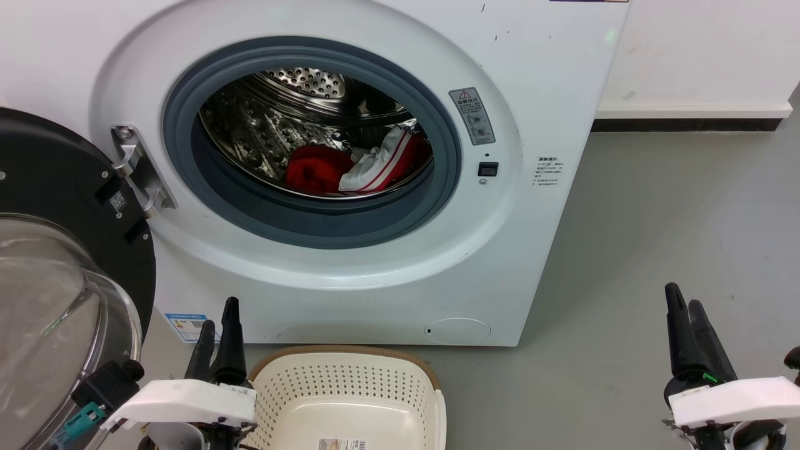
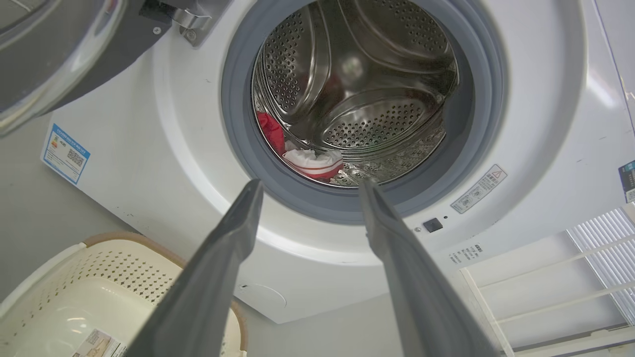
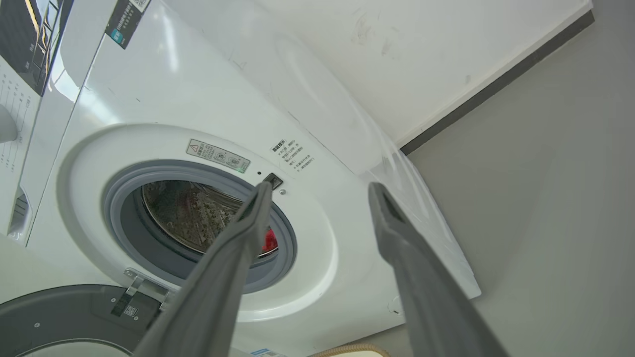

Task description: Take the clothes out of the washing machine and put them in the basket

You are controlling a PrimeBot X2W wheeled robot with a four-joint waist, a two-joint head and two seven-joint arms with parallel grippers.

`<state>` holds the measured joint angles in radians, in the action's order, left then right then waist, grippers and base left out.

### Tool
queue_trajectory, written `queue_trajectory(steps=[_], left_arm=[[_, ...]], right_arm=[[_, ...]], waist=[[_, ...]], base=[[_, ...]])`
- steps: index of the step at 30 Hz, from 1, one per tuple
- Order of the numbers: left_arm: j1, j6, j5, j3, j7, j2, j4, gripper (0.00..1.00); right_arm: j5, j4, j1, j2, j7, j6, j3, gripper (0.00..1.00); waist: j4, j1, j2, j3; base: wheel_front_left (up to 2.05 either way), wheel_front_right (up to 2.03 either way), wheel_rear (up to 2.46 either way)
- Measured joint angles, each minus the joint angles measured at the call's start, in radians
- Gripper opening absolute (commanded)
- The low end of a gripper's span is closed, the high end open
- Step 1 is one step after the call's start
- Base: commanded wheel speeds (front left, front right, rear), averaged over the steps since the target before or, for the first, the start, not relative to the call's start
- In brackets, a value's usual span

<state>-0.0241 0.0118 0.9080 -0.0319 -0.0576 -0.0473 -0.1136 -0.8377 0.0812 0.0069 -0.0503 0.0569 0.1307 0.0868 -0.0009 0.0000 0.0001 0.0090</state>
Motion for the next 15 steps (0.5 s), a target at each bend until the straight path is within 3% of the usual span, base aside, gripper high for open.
queue_trajectory(steps=[15], left_arm=[[0.019, -0.031, -0.224, 0.026, -0.047, 0.000, 0.025, 1.00]], right_arm=[[0.252, -0.047, 0.027, 0.000, 0.049, 0.000, -0.018, 1.00]], waist=[[-0.002, 0.0001, 0.0000, 0.002]], base=[[0.00, 0.00, 0.00]])
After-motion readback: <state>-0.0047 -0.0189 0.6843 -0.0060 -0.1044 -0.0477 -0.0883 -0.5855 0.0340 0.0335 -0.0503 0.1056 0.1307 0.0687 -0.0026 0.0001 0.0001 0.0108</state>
